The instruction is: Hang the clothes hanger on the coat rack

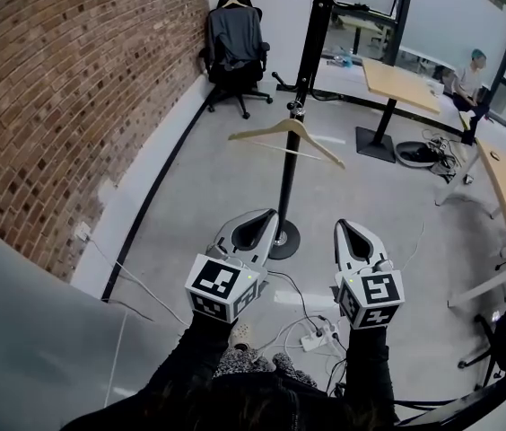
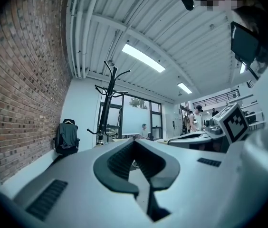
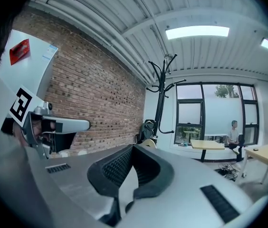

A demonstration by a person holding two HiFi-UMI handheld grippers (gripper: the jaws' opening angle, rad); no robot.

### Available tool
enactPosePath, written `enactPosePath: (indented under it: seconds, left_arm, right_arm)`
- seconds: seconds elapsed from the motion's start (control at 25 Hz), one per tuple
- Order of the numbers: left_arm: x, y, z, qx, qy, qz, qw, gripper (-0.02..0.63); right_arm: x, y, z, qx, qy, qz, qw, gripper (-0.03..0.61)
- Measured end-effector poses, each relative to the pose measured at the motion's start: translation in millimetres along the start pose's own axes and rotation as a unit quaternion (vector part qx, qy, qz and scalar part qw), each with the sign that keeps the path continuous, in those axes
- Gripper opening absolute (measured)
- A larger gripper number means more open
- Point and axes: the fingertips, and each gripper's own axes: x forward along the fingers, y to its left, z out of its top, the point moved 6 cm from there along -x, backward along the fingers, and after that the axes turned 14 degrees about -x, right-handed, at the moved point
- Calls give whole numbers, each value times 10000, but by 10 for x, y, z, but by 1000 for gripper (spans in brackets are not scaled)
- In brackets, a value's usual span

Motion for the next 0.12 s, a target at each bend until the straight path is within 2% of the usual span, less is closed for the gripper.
enactPosePath:
  seconds: [0.12]
  left_arm:
    - [-9,-30,15,68,-8,1,10000,8]
  right_arm:
    - [-34,-21,4,8,-30,-20,10000,9]
